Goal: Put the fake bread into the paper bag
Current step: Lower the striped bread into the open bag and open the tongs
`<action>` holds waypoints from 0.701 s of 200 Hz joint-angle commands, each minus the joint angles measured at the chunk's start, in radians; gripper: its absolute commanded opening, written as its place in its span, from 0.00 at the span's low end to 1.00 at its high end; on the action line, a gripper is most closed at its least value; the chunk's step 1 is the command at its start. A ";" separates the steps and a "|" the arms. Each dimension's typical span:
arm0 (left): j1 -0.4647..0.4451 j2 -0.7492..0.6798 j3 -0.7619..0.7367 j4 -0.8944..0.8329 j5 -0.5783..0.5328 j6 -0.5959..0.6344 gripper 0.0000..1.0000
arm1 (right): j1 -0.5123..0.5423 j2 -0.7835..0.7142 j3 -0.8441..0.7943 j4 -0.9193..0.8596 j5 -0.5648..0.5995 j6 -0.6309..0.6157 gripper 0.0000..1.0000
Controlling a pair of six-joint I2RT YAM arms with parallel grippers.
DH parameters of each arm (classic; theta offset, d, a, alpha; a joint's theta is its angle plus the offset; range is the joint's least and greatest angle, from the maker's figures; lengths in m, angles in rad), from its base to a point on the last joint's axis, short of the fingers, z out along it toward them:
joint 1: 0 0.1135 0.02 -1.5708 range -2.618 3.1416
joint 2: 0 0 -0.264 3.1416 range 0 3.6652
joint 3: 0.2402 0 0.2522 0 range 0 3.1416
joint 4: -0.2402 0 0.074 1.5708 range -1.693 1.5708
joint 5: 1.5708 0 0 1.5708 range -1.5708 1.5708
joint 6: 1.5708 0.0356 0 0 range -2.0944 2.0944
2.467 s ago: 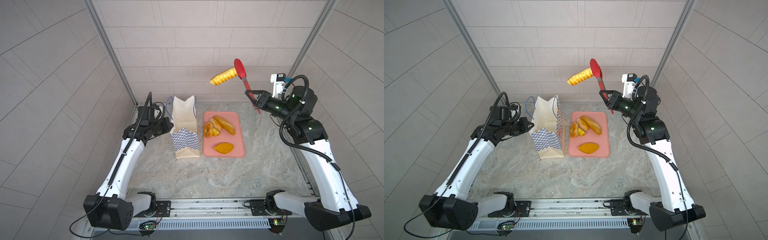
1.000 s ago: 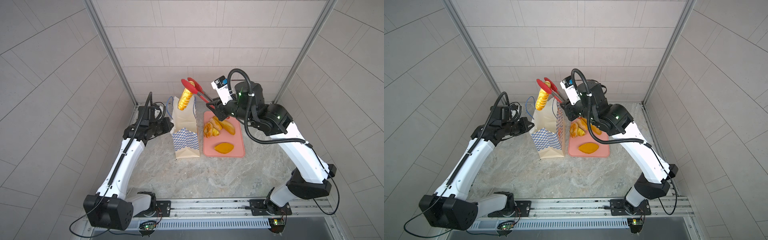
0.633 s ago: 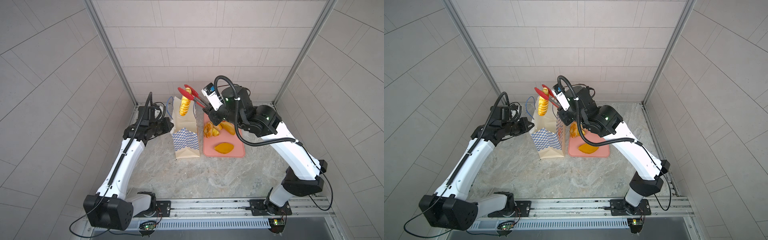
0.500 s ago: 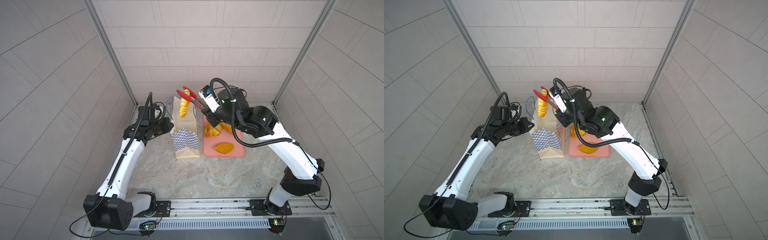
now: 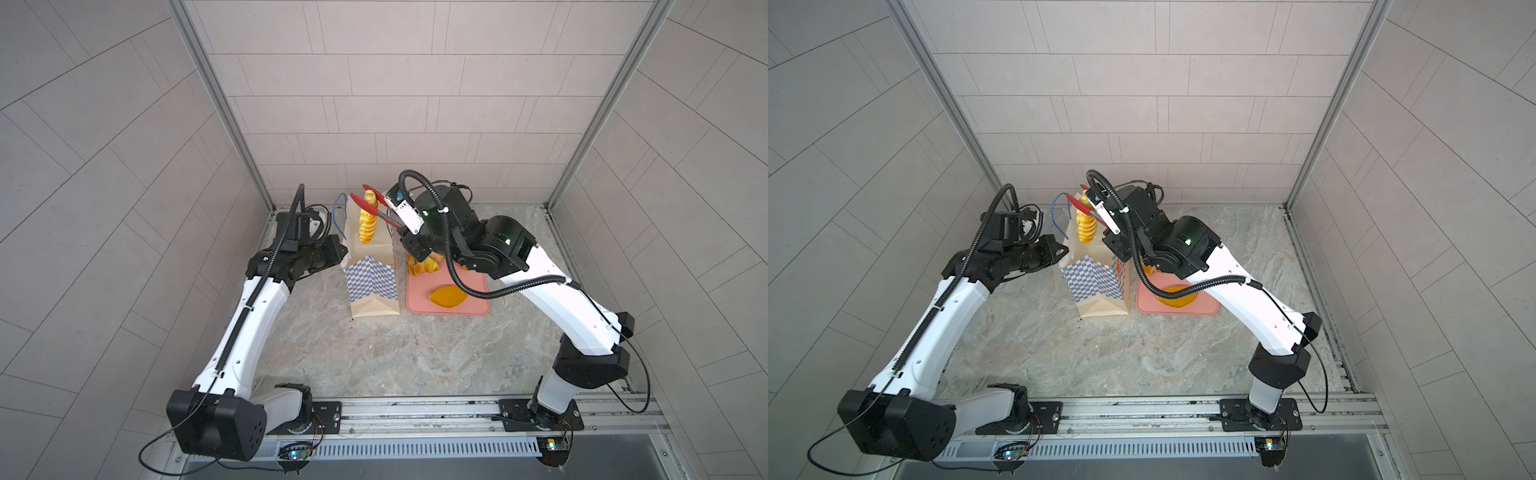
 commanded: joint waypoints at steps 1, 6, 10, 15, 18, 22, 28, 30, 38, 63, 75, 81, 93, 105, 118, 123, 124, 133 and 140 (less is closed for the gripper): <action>-0.008 -0.005 0.024 0.005 -0.006 0.002 0.00 | 0.009 0.001 0.033 0.019 0.038 -0.016 0.39; -0.007 -0.006 0.024 0.005 -0.006 0.002 0.00 | 0.010 0.001 0.033 0.018 0.038 -0.015 0.40; -0.007 -0.005 0.023 0.005 -0.006 0.002 0.00 | 0.011 0.000 0.033 0.018 0.038 -0.016 0.41; -0.007 -0.005 0.025 0.005 -0.005 0.001 0.00 | 0.012 0.001 0.033 0.019 0.037 -0.016 0.42; -0.007 -0.004 0.025 0.005 -0.004 0.001 0.00 | 0.012 0.000 0.033 0.019 0.039 -0.016 0.43; -0.007 -0.004 0.026 0.006 -0.004 0.001 0.00 | 0.014 0.000 0.033 0.019 0.039 -0.016 0.43; -0.007 -0.004 0.025 0.005 -0.005 0.001 0.00 | 0.015 0.000 0.033 0.021 0.039 -0.016 0.45; -0.008 -0.004 0.026 0.005 -0.004 0.001 0.00 | 0.015 -0.002 0.033 0.021 0.039 -0.016 0.45; -0.007 -0.006 0.027 0.005 -0.004 0.001 0.00 | 0.016 -0.004 0.033 0.022 0.039 -0.016 0.47; -0.008 -0.006 0.028 0.006 -0.004 0.001 0.00 | 0.018 -0.011 0.033 0.029 0.039 -0.014 0.52; -0.007 -0.007 0.029 0.005 -0.004 -0.001 0.00 | 0.020 -0.012 0.033 0.031 0.039 -0.013 0.53; -0.007 -0.006 0.029 0.006 -0.004 -0.001 0.00 | 0.019 -0.013 0.033 0.033 0.039 -0.013 0.53; -0.007 -0.005 0.028 0.006 -0.003 -0.001 0.00 | 0.021 -0.015 0.033 0.034 0.037 -0.012 0.54; -0.007 -0.005 0.030 0.005 -0.003 -0.001 0.00 | 0.021 -0.018 0.033 0.037 0.037 -0.009 0.54; -0.007 -0.007 0.031 0.004 -0.003 -0.001 0.00 | 0.022 -0.021 0.033 0.042 0.033 -0.007 0.54; -0.007 -0.007 0.031 0.004 -0.003 -0.002 0.00 | 0.022 -0.023 0.033 0.043 0.033 -0.006 0.54; -0.007 -0.006 0.031 0.003 -0.003 -0.001 0.00 | 0.022 -0.024 0.033 0.043 0.033 -0.006 0.54; -0.007 -0.008 0.032 0.003 -0.003 -0.001 0.00 | 0.023 -0.027 0.033 0.046 0.033 -0.002 0.54; -0.007 -0.008 0.032 0.003 -0.002 -0.001 0.00 | 0.023 -0.029 0.033 0.050 0.033 0.000 0.54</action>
